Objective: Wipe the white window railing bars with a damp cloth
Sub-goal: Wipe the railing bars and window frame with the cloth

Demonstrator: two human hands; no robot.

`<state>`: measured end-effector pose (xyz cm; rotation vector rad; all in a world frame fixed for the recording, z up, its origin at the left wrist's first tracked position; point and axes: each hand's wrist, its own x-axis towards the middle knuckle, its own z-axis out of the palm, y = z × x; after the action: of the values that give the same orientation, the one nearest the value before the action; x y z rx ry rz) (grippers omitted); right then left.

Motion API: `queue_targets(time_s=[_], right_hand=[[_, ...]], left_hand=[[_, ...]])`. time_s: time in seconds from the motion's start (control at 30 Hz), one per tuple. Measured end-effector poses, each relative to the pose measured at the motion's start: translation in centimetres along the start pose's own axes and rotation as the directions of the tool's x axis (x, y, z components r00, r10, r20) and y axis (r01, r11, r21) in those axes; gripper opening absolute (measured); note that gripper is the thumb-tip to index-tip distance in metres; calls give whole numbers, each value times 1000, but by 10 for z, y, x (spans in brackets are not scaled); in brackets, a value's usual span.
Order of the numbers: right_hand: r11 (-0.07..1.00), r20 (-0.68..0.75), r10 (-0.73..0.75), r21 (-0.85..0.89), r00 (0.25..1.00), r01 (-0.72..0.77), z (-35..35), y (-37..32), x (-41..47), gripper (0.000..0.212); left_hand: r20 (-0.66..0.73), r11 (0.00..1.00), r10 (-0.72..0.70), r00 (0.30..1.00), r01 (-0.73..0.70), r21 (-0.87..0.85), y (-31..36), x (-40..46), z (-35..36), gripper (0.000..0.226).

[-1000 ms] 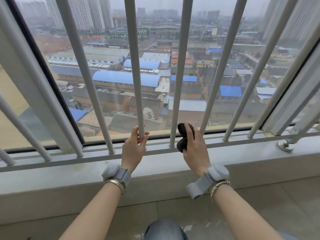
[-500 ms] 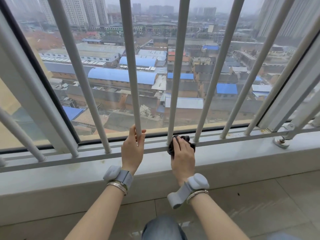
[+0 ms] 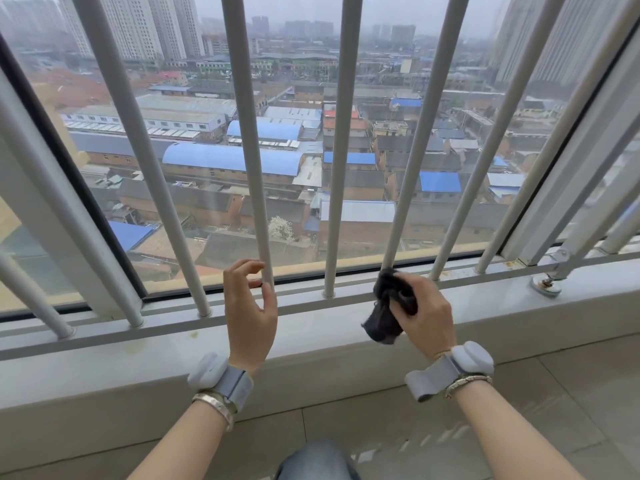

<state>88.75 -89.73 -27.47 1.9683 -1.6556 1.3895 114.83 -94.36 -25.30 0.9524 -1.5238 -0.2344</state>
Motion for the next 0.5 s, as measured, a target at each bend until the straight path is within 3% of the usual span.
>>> queue_targets(time_s=[0.07, 0.13, 0.27, 0.33, 0.5], right_hand=[[971, -152, 230, 97, 961, -217, -13, -13, 16, 38], [929, -163, 354, 174, 921, -326, -17, -23, 36, 43], [927, -107, 370, 111, 923, -359, 4, -34, 73, 51], [911, -148, 410, 25, 900, -411, 19, -32, 75, 49], [858, -28, 495, -141, 869, -493, 46, -16, 29, 46]], left_hand=[[44, 999, 5, 999, -3, -33, 9, 2, 10, 32], [137, 999, -20, 990, 27, -47, 15, 6, 27, 30], [336, 994, -78, 939, 98, -44, 21, 16, 56, 48], [400, 993, -83, 913, 112, -48, 20, 18, 67, 45], [319, 995, -80, 944, 95, -33, 15, 19, 78, 25]])
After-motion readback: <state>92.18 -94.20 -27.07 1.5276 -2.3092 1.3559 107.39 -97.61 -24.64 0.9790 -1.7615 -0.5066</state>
